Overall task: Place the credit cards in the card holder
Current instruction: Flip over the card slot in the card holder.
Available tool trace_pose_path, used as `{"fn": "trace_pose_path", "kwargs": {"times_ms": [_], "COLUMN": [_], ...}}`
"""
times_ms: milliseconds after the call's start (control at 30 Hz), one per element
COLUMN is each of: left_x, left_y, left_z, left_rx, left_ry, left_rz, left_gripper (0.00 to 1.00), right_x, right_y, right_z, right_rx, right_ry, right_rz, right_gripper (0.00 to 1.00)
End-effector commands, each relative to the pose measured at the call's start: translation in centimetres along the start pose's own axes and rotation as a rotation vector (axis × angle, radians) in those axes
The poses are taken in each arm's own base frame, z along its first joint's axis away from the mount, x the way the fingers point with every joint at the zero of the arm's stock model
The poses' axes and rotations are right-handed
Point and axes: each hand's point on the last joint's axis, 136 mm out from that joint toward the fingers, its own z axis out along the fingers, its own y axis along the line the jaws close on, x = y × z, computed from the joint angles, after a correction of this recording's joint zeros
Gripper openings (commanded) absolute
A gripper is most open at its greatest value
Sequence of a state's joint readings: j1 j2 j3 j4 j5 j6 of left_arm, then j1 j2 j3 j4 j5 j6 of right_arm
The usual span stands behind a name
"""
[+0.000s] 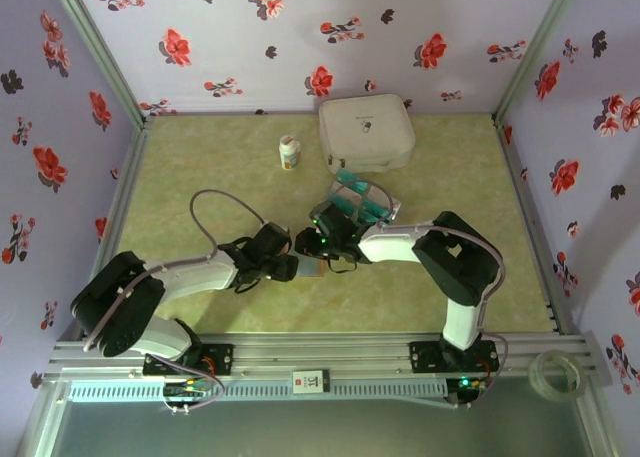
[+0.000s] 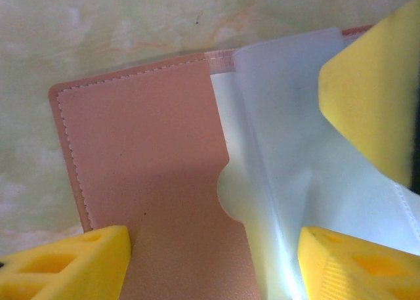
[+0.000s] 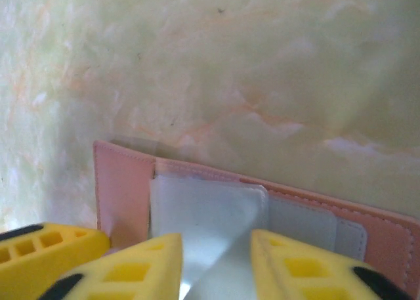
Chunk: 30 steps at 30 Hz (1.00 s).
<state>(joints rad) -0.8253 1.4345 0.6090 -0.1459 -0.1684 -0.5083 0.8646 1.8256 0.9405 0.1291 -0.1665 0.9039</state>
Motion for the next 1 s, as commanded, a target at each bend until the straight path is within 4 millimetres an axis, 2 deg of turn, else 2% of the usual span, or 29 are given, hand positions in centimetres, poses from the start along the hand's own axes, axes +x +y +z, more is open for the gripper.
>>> {"fn": "trace_pose_path", "kwargs": {"times_ms": [0, 133, 367, 633, 967], "left_x": [0.9, 0.8, 1.0, 0.8, 0.7], "left_y": [0.6, 0.6, 0.5, 0.5, 0.5], "left_z": [0.3, 0.4, 0.4, 0.3, 0.3], "left_rx": [-0.043, -0.041, -0.041, -0.037, -0.035], "left_ry": [0.034, 0.031, 0.032, 0.026, 0.022], "left_rz": [0.031, 0.030, 0.028, 0.027, 0.026], "left_gripper": [0.69, 0.69, 0.69, 0.69, 0.69], "right_x": [-1.3, -1.5, -0.9, -0.6, -0.2], "right_y": [0.8, 0.2, -0.3, 0.1, 1.5], "right_z": [-1.9, -2.7, -1.5, 0.0, 0.2], "right_rx": [0.007, 0.029, 0.028, -0.007, -0.041], "right_ry": [-0.047, -0.068, -0.038, -0.006, 0.020], "right_rz": [-0.018, -0.019, -0.006, 0.011, -0.013], "right_gripper": [0.42, 0.51, 0.53, 0.50, 0.40]}}
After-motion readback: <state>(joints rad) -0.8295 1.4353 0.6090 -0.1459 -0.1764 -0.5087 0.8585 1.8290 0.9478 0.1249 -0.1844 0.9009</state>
